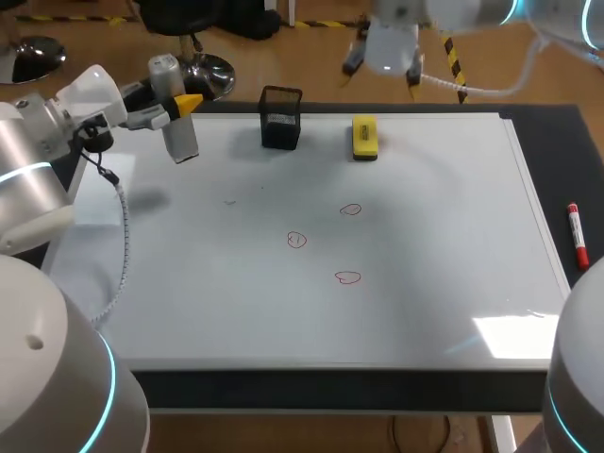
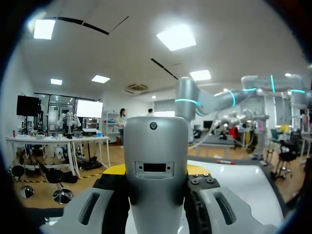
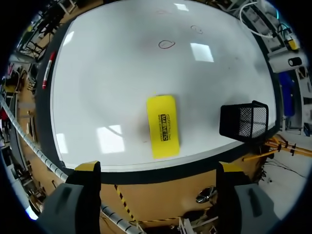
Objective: Pick up the inspection probe, press it on each red-marked spot on the whiteboard one by one, put down the probe, pick up the eraser, and wipe off all the red marks.
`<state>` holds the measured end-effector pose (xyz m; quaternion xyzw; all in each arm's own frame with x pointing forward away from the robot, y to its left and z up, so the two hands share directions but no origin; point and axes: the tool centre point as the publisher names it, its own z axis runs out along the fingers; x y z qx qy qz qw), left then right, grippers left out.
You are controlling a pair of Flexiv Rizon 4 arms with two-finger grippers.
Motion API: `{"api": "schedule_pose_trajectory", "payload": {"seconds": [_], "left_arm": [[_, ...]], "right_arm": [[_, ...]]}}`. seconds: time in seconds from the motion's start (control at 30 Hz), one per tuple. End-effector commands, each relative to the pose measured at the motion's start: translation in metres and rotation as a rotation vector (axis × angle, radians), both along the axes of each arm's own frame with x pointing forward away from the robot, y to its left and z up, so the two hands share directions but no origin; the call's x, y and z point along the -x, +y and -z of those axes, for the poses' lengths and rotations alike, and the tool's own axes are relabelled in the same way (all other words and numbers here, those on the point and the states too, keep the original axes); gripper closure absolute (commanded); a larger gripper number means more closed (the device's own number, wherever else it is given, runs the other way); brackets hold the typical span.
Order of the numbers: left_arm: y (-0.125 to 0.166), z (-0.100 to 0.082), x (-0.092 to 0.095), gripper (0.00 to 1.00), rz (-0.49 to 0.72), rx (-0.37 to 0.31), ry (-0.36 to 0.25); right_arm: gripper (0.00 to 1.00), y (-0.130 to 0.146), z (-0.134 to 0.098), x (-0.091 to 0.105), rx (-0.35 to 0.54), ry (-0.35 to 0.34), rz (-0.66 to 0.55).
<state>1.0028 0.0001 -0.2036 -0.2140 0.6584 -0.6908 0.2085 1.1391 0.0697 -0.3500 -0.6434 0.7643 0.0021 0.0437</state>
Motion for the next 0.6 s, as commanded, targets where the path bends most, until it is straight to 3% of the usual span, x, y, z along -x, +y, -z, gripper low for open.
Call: {"api": "schedule_pose_trajectory", "payload": {"seconds": [0.03,0.33,0.6], "left_arm": [[-0.001,0.0,0.0,1.0,-0.003,0.001,-0.003],[-0.001,0.0,0.0,1.0,-0.003,0.001,-0.003],[-0.001,0.0,0.0,1.0,-0.003,0.001,-0.003]], "right_arm": [[0.0,0.002,0.003,0.003,0.055,0.006,0.005],[0.0,0.002,0.013,0.008,0.02,-0.011,-0.027],[0.0,0.009,0.029,0.009,0.017,0.016,-0.048]]}}
